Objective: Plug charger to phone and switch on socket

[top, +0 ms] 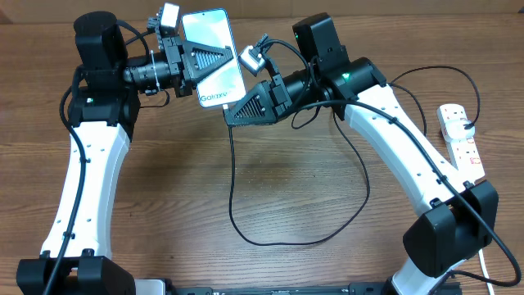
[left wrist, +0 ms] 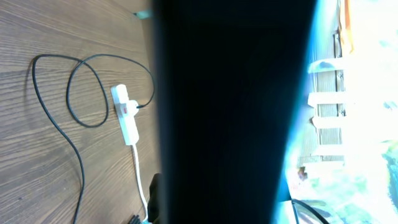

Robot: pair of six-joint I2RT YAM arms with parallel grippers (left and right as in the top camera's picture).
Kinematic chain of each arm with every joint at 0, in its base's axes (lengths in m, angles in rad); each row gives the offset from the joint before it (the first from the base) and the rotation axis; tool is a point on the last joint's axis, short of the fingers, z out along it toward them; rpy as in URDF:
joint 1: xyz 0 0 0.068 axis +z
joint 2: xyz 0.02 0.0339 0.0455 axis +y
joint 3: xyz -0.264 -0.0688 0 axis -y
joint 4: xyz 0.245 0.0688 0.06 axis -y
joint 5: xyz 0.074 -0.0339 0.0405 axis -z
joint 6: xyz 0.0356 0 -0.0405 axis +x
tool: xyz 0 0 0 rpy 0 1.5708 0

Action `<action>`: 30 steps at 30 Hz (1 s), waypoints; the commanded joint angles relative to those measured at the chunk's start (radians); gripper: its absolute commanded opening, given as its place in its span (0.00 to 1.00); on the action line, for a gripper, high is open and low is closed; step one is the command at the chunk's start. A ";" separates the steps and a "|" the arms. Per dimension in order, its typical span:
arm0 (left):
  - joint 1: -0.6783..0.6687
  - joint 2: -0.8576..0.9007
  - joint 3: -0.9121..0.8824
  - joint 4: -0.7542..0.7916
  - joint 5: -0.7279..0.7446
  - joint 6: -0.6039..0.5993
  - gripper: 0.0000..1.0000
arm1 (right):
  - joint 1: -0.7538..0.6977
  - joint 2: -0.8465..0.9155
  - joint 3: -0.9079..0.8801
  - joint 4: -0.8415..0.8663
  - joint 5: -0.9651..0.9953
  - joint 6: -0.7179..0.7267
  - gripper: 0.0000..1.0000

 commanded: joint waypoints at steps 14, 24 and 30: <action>-0.024 -0.020 0.014 0.004 0.080 0.050 0.04 | 0.005 -0.006 0.003 0.035 0.127 0.082 0.04; -0.027 -0.020 0.014 0.004 0.081 0.095 0.04 | 0.005 -0.006 0.003 0.043 0.079 0.104 0.04; -0.026 -0.020 0.014 0.005 0.094 0.095 0.04 | 0.005 -0.006 0.003 0.043 0.064 0.103 0.04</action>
